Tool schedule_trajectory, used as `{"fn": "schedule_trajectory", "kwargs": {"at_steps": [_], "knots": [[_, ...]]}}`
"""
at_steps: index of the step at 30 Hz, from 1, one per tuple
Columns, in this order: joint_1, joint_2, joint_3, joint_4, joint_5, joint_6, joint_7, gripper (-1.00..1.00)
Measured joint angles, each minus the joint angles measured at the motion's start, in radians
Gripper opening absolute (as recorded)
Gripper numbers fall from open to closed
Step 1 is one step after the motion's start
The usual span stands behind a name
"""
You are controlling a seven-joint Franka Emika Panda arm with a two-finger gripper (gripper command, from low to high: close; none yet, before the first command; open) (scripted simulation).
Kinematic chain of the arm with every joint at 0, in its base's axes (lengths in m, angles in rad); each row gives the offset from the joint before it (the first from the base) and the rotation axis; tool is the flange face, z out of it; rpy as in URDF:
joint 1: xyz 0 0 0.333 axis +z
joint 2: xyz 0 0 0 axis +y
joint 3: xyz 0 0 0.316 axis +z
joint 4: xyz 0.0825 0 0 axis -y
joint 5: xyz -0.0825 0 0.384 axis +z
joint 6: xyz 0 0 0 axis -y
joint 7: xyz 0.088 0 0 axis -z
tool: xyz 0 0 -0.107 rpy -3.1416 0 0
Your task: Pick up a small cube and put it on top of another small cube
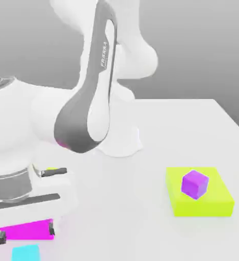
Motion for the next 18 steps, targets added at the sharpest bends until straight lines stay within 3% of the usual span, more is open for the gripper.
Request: {"fn": "schedule_trajectory", "kwargs": {"at_steps": [3, 4, 11, 18], "knots": [[-0.04, 0.109, 0.045, 0.024, 0.045, 0.077, -0.041, 0.0], [-0.052, 0.138, 0.06, 0.031, 0.059, 0.098, -0.052, -1.0], [-0.053, 0.14, 0.061, 0.031, 0.06, 0.098, -0.053, -1.0], [-0.015, -0.099, -0.044, -0.034, -0.099, -0.052, -0.084, -1.0]]}}
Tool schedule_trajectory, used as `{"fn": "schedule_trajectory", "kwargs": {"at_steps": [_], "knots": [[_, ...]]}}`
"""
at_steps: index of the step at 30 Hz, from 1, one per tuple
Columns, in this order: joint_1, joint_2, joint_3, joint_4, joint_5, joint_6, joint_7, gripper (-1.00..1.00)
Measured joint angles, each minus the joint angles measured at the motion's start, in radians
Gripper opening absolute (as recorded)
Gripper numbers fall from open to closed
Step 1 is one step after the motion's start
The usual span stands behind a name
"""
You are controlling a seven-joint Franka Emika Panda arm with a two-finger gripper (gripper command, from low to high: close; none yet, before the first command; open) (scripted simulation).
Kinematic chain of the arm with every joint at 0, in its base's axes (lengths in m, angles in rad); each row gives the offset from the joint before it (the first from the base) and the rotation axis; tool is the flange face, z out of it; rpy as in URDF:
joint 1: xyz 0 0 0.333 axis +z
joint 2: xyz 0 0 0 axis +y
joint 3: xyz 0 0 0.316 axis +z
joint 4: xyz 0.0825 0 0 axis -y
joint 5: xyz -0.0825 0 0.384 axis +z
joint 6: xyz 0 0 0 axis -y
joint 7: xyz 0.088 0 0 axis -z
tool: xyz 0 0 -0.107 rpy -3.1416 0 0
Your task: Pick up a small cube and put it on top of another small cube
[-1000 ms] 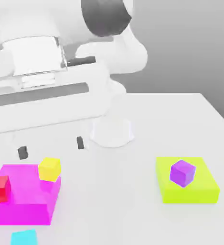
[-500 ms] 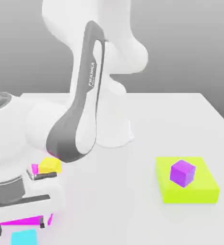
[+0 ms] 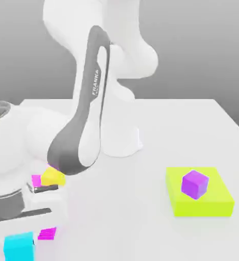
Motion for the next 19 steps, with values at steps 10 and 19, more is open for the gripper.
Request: {"fn": "schedule_trajectory", "kwargs": {"at_steps": [10, 19], "knots": [[-0.11, -0.298, -0.093, -0.118, -0.182, -0.159, -0.388, -1.0], [-0.128, -0.182, -0.067, -0.16, -0.084, -0.02, -0.504, 1.0]]}}
